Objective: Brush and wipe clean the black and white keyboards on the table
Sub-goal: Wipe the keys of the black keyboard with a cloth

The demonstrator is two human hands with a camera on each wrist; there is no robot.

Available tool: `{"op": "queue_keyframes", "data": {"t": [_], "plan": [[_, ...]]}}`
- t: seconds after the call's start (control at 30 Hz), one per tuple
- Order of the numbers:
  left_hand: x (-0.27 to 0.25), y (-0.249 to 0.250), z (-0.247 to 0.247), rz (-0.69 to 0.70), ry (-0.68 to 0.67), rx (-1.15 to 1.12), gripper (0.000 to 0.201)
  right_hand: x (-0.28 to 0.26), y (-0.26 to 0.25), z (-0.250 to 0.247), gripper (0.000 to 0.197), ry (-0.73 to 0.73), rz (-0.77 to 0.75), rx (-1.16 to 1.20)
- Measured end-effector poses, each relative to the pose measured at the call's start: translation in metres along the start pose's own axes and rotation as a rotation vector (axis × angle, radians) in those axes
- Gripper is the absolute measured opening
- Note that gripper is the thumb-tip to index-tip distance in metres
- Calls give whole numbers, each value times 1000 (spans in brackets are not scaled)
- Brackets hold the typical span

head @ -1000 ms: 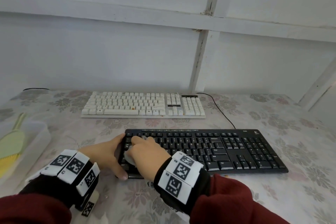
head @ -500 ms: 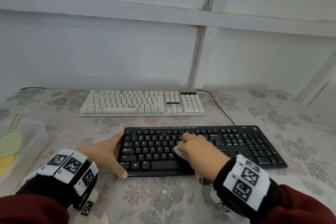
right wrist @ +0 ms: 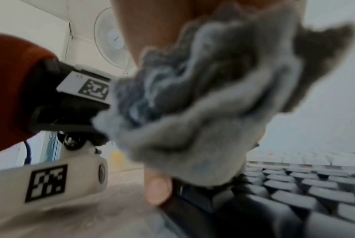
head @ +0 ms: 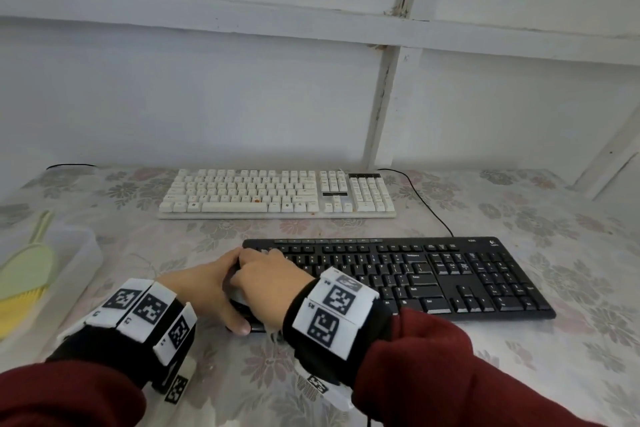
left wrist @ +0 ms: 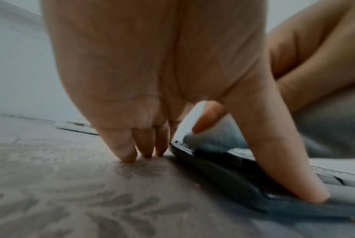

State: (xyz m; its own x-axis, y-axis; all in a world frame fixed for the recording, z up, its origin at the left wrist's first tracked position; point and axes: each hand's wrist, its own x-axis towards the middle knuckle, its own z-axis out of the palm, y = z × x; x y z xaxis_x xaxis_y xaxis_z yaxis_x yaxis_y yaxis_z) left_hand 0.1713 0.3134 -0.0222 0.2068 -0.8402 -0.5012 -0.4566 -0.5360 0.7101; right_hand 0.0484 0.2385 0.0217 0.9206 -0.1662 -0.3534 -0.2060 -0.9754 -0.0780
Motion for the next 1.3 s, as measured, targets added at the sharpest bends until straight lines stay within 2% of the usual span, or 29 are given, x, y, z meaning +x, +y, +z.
{"op": "queue_keyframes", "data": {"t": [0.07,0.1,0.23,0.3,0.4,0.77,0.9,1.03,1.1,1.23,1.3], "plan": [[-2,3,1,-44,5,36,159,-6,2,5,30,29,18,69],[-1,3,1,-68,12,47,155,-12,5,7,28,58,15,81],[2,0,1,-40,-4,-42,153,-35,24,14,34,116,32,44],[0,0,1,-14,-13,-94,148,-42,33,14,34,119,50,46],[0,2,1,15,-26,-100,150,-53,50,17,35,120,73,42],[1,-3,1,10,-25,-130,146,-90,111,20,25,76,296,39],[1,-2,1,-6,-27,-125,145,-86,113,24,20,191,252,138],[2,-1,2,-12,-23,-120,134,-85,101,42,22,209,214,113],[1,-1,2,-19,-30,-111,140,-93,108,46,29,214,252,93],[0,-2,1,-27,-37,-110,154,-116,130,51,19,240,323,65],[0,-1,1,-26,-42,-116,156,-125,140,54,24,239,360,50]]}}
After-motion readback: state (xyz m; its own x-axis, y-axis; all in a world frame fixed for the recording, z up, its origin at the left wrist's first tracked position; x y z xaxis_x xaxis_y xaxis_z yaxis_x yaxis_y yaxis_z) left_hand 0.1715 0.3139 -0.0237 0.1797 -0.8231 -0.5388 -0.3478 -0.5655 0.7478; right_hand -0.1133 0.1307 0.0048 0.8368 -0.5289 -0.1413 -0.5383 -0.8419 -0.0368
